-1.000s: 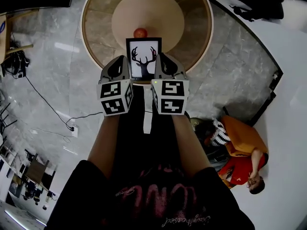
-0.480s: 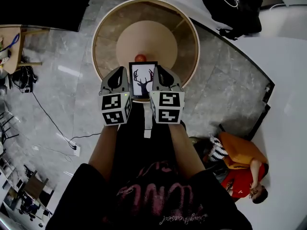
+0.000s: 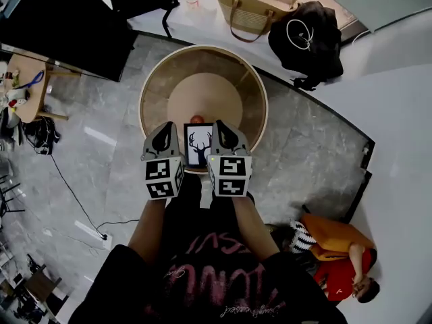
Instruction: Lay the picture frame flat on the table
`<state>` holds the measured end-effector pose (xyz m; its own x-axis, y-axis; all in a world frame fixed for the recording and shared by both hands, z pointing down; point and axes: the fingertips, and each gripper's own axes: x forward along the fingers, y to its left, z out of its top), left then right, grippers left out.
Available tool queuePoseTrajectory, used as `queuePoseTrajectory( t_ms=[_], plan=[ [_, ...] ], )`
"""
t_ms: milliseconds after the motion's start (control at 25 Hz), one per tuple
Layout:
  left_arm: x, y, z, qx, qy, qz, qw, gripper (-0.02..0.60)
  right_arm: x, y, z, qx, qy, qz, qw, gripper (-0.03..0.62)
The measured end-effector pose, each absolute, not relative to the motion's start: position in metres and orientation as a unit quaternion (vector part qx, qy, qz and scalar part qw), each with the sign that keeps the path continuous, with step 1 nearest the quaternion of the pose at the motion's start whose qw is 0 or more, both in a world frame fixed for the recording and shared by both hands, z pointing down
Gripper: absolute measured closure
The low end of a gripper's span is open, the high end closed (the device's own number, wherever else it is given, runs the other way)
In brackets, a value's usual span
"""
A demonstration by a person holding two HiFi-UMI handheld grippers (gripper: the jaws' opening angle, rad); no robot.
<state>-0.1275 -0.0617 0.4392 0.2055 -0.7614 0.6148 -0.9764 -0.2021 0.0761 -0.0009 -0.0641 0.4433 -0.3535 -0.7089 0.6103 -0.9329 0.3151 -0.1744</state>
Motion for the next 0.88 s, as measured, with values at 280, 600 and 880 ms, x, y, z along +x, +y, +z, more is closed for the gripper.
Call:
queuePoseTrajectory(
  t_ms=[280, 600, 880],
  plan=[
    [-0.132, -0.075, 0.387, 0.754, -0.593, 0.200, 0.199, 0.571, -0.006, -0.074, 0.396, 0.527, -0.795, 0.219, 0.205, 0.572],
    [-0.133, -0.082, 0.340, 0.765, -0.597, 0.171, 0.171, 0.571, -0.006, -0.080, 0.346, 0.532, -0.807, 0.179, 0.183, 0.571],
    [-0.138, -0.083, 0.296, 0.773, -0.599, 0.147, 0.147, 0.572, -0.007, -0.081, 0.304, 0.539, -0.811, 0.148, 0.170, 0.571]
  ],
)
